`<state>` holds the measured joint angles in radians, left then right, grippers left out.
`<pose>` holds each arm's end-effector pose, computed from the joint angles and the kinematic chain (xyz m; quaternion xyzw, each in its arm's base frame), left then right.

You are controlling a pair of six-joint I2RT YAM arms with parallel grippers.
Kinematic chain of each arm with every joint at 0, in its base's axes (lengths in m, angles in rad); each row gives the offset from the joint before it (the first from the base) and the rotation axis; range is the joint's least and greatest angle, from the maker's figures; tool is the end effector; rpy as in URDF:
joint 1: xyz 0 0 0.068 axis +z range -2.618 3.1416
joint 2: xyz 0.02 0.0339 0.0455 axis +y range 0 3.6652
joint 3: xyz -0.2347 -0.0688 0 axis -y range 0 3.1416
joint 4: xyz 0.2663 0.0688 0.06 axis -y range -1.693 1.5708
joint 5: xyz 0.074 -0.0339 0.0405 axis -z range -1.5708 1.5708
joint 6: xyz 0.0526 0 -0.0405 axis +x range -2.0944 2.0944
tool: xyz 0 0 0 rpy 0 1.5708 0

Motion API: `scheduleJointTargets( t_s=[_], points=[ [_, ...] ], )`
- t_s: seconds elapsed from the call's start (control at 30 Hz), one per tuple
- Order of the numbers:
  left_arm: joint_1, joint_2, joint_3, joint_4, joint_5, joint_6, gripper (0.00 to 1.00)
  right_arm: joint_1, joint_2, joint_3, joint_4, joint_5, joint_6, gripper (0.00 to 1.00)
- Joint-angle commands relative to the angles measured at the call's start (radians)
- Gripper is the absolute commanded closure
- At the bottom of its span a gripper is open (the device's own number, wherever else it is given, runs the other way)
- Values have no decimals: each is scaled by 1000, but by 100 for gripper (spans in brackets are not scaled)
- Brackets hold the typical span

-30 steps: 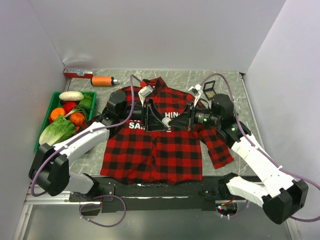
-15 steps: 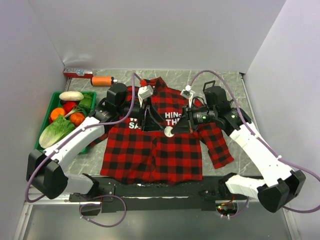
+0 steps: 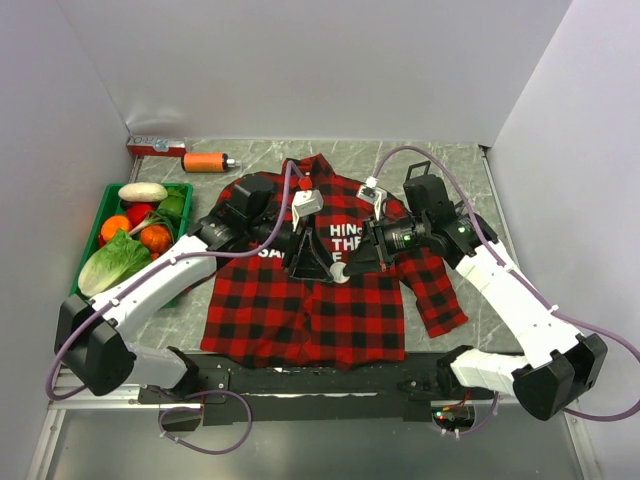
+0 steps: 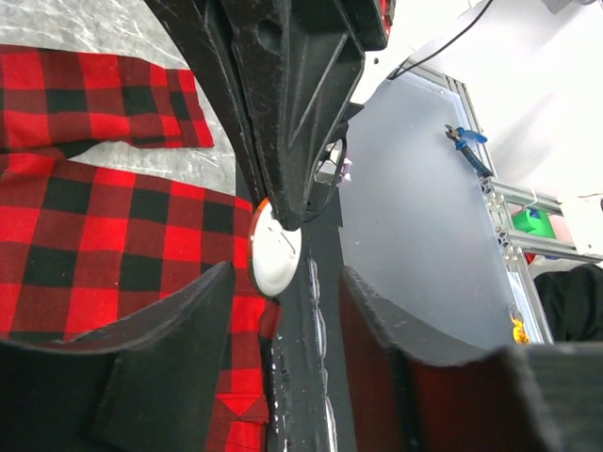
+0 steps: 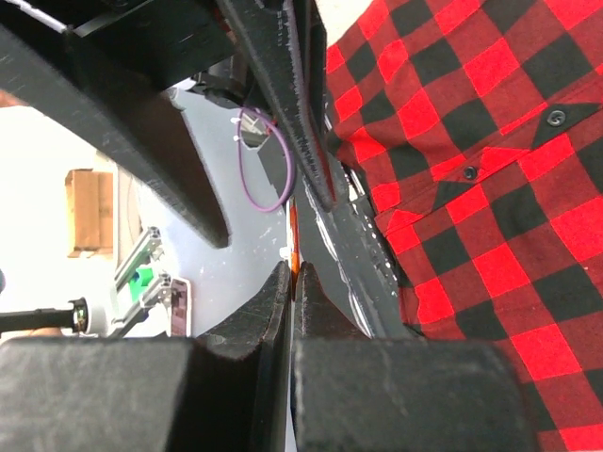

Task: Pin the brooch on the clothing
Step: Pass from the right arm to the left

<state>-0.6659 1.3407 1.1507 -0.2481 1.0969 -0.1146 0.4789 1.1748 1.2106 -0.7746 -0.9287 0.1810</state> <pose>0.2291 -0.2395 0.3091 0.4652 0.6168 -0.5811 0.2561 0.2215 0.1625 0.3285 -0.3003 0.7819 0.5046 0.2091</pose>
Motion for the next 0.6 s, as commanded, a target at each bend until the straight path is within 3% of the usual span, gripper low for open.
scheduleJointTargets(
  t_s=[0.0, 0.13, 0.3, 0.37, 0.57],
  points=[
    [-15, 12, 23, 52, 20, -11, 49, -2, 0, 26, 0, -36, -17, 100],
    [-50, 31, 24, 46, 21, -8, 51, 1, -1, 18, 8, -45, -17, 100],
    [-69, 40, 29, 59, 3, -23, 72, 3, 2, 12, 3, -38, -25, 100],
    [-70, 38, 21, 76, 1, -42, 71, 4, 3, 7, 3, -41, -26, 100],
    [-69, 28, 24, 64, -8, -31, 57, 4, -10, -8, 6, -42, -29, 100]
  ],
)
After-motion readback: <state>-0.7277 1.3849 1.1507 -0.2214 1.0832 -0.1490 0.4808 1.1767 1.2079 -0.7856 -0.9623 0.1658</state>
